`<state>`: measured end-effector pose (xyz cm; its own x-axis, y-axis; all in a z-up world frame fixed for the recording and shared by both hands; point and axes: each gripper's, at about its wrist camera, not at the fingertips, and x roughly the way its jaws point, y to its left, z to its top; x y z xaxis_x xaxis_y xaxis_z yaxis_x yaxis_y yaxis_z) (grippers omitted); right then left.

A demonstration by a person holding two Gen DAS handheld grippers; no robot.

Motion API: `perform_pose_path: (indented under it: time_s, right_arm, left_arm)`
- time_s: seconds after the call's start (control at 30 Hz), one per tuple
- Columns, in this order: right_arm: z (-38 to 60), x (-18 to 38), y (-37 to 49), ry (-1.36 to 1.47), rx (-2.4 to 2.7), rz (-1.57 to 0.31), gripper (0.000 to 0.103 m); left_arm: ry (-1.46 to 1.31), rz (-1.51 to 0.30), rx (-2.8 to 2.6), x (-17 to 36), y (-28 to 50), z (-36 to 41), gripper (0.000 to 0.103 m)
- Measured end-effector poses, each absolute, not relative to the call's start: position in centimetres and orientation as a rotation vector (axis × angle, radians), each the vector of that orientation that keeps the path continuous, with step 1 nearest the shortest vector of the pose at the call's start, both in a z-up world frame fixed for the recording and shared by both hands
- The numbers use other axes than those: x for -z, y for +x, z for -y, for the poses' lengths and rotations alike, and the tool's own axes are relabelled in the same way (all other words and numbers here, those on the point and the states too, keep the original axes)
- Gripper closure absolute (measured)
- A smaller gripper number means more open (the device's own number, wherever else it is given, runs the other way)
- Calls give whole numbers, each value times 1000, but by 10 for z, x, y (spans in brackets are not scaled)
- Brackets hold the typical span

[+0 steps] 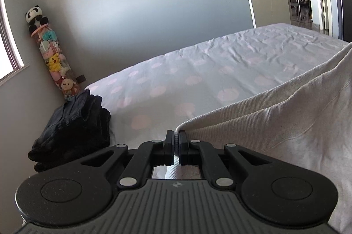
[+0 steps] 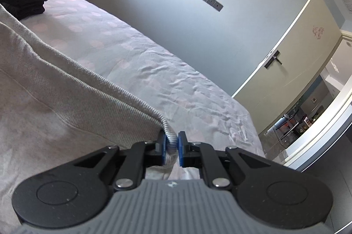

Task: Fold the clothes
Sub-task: 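Lift the sweatshirt by the hem with both grippers and fold it over, then lower the hem onto the sweatshirt and open both grippers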

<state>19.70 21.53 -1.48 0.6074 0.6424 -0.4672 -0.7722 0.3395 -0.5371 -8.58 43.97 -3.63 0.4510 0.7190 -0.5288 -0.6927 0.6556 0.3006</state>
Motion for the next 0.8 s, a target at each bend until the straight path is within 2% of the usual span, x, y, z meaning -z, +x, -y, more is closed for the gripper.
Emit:
perform_pose_path:
  time_s: [0.33,0.63,0.8]
  right_arm:
    - [-305,118,255,-848,-957,-391,91]
    - [-325,169,276,-857,-972,-515,90]
    - [-321,157,279,-798,-942,-538,82]
  left_arm:
    - [-65,-830,-867,127,-51,-508,99]
    - [-146,-918,-850,166,-43,-527,97]
    - [-130,-901,-892,150,-45,-522,85]
